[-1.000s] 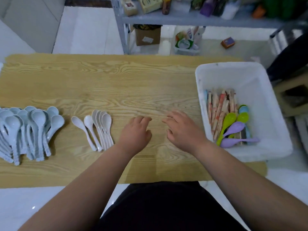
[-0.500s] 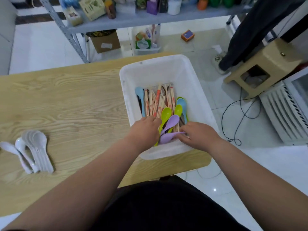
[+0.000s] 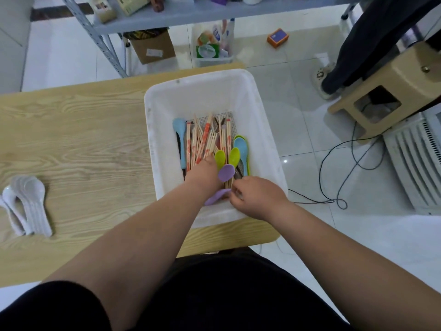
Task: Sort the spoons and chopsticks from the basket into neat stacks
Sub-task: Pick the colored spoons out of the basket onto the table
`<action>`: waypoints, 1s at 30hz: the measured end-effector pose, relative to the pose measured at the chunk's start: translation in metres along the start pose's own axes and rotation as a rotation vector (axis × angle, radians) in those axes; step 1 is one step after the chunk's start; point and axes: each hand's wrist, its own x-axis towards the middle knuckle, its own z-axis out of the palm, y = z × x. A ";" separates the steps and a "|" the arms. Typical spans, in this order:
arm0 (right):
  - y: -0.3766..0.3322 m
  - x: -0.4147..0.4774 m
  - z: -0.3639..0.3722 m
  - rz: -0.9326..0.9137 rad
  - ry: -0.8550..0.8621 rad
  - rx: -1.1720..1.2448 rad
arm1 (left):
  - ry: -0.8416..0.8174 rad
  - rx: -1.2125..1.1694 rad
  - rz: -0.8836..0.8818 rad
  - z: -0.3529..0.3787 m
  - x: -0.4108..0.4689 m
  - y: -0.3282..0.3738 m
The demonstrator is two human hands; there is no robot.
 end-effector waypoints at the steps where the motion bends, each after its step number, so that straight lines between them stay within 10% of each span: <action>1: 0.001 0.000 0.000 -0.001 0.002 0.003 | -0.006 0.009 -0.005 0.000 0.001 0.001; 30: 0.005 0.006 0.003 0.026 -0.007 0.026 | -0.128 -0.051 -0.003 -0.005 -0.004 -0.001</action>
